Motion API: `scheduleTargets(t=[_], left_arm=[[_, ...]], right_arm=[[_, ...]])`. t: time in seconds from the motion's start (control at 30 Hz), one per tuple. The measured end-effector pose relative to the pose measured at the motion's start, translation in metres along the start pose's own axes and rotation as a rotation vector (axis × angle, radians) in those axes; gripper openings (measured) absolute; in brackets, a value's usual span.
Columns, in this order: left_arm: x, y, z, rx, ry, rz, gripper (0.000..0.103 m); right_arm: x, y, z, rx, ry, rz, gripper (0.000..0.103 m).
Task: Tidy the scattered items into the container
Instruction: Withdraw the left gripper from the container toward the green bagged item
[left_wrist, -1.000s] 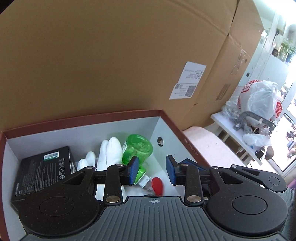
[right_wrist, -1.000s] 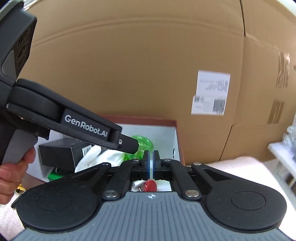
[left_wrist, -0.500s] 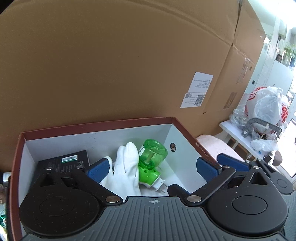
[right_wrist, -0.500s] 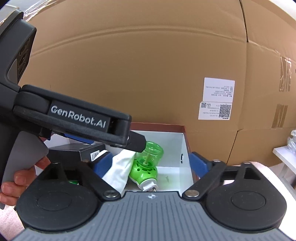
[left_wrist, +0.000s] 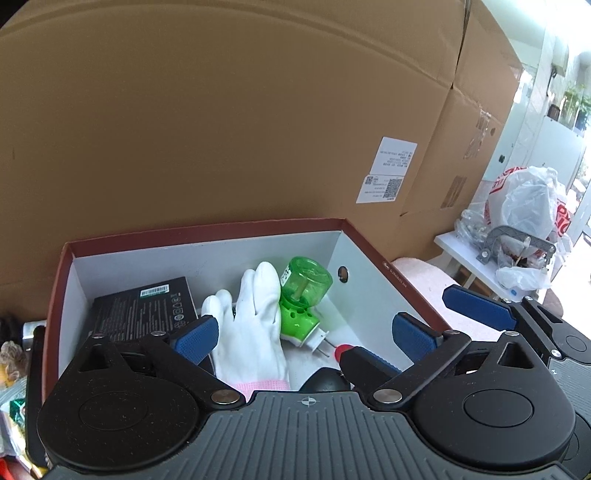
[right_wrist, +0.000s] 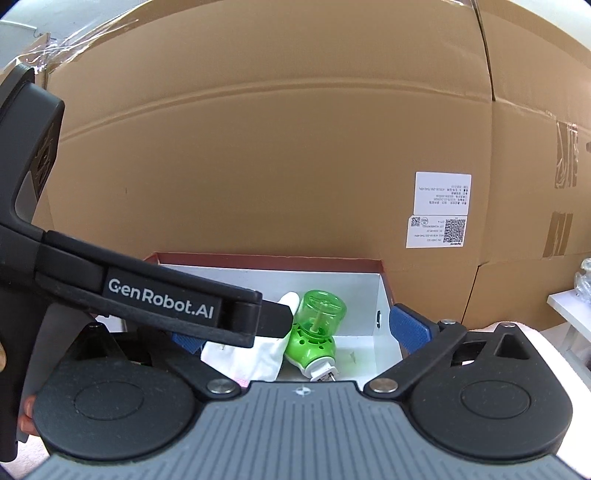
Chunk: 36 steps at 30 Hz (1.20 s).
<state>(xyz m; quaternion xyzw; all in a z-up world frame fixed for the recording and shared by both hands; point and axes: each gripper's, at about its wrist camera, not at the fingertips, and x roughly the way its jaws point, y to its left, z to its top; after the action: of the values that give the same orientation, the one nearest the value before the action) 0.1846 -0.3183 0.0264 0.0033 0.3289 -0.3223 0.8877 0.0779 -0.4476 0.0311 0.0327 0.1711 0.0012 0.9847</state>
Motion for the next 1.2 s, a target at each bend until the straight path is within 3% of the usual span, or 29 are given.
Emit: scheduleTargets(t=[0.27, 0.5, 0.8, 1.2], left_arm=[[-0.034, -0.006, -0.013, 0.013, -0.027, -0.027, 0.103], [-0.075, -0.002, -0.046, -0.049, -0.081, -0.041, 0.103], [-0.114, 0.03, -0.111, -0.157, -0.083, 0.014, 0.103], [-0.17, 0.093, -0.176, -0.283, -0.081, 0.109, 0.103]], right_arm=[[-0.022, 0.018, 0.001, -0.033, -0.013, 0.016, 0.102], [-0.048, 0.04, -0.004, -0.042, -0.029, 0.049, 0.103], [-0.075, 0.092, -0.042, -0.093, 0.005, 0.115, 0.103], [-0.072, 0.168, -0.082, -0.102, 0.085, 0.268, 0.103]])
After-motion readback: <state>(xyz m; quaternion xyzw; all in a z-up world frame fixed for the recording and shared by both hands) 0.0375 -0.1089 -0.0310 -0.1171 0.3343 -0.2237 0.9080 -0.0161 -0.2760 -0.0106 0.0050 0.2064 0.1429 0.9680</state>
